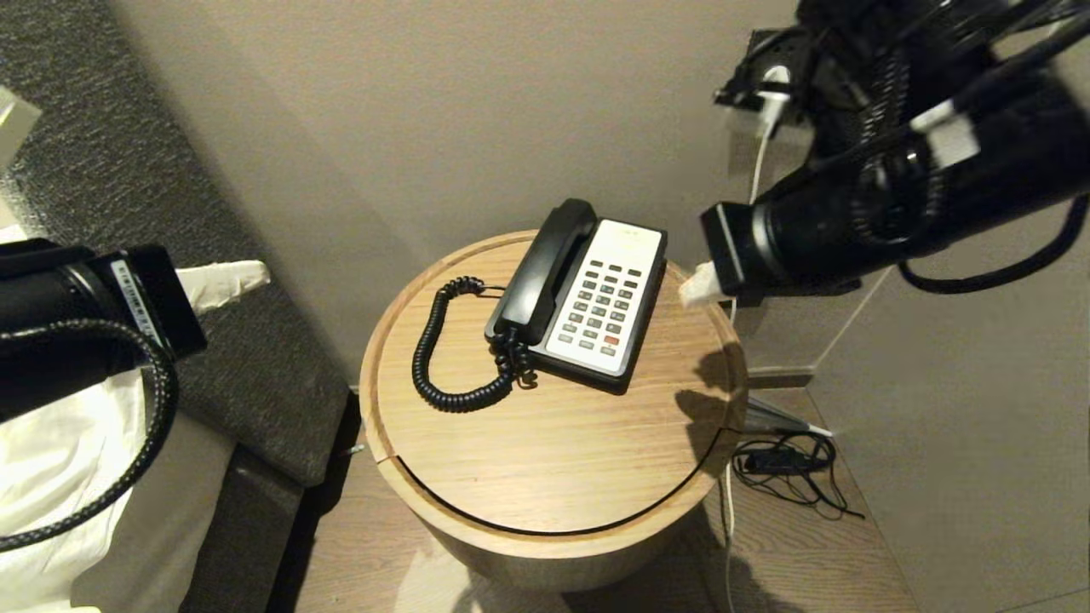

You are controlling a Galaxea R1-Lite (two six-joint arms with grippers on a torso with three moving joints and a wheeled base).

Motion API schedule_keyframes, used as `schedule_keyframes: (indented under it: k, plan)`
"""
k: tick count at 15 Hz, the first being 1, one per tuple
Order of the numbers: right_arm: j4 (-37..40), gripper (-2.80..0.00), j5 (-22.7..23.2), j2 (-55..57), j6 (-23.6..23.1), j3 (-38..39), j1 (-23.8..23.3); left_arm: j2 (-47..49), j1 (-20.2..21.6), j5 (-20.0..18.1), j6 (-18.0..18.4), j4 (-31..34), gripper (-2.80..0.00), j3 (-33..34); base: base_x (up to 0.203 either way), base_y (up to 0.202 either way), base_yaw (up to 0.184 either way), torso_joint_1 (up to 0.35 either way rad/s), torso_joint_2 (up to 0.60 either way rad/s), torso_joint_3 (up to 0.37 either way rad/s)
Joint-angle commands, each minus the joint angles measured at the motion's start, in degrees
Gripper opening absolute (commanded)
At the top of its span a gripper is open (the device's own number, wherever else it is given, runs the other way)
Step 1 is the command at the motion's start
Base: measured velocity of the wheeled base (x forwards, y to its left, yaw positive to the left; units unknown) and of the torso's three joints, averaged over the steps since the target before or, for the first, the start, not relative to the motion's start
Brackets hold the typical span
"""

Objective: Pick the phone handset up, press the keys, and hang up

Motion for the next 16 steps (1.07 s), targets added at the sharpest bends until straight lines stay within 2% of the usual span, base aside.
schedule_keyframes:
  k: [1, 3, 5, 9, 10, 12, 14, 16]
  plan:
    - [2.4, -2.8, -1.5, -9.7, 1.9, 0.3, -0.2, -1.1, 0.8, 0.1, 0.1, 0.0, -2.8, 1.6, 0.0, 0.0, 0.0, 0.0, 0.0, 0.0]
    - [5.2, -2.8, -2.4, -17.0, 5.3, 1.0, -1.0, -4.0, 3.1, 0.0, 0.8, 0.1, -2.8, 2.3, 0.0, 0.0, 0.0, 0.0, 0.0, 0.0]
    - [6.9, -2.8, -2.6, -24.4, 8.7, 3.4, -3.9, -8.6, 7.4, 0.5, 2.0, 0.2, -2.8, 5.3, 0.0, 0.0, 0.0, 0.0, 0.0, 0.0]
    - [7.7, -2.8, -1.6, -39.0, 12.1, 11.2, -10.4, -25.8, 15.7, 1.0, 6.7, 0.5, -2.8, 18.6, 0.0, 0.0, 0.0, 0.0, 0.0, 0.0]
    - [7.9, -2.8, -0.1, -42.1, 14.0, 12.5, -14.1, -30.9, 16.8, 1.0, 8.0, 0.6, -2.8, 22.6, 0.0, 0.0, 0.0, 0.0, 0.0, 0.0]
    - [9.7, -2.8, 2.9, -46.8, 18.2, 13.5, -18.2, -38.8, 19.6, 1.3, 10.1, 0.8, -2.8, 29.3, 0.0, 0.0, 0.0, 0.0, 0.0, 0.0]
    - [11.4, -2.8, 3.5, -49.6, 19.8, 14.0, -20.7, -43.6, 25.2, 1.0, 11.9, 1.2, -2.8, 32.2, 0.0, 0.0, 0.0, 0.0, 0.0, 0.0]
    - [13.1, -2.8, 3.6, -52.2, 20.6, 15.4, -21.6, -47.8, 26.1, -1.4, 13.4, 2.0, -2.8, 36.5, 0.0, 0.0, 0.0, 0.0, 0.0, 0.0]
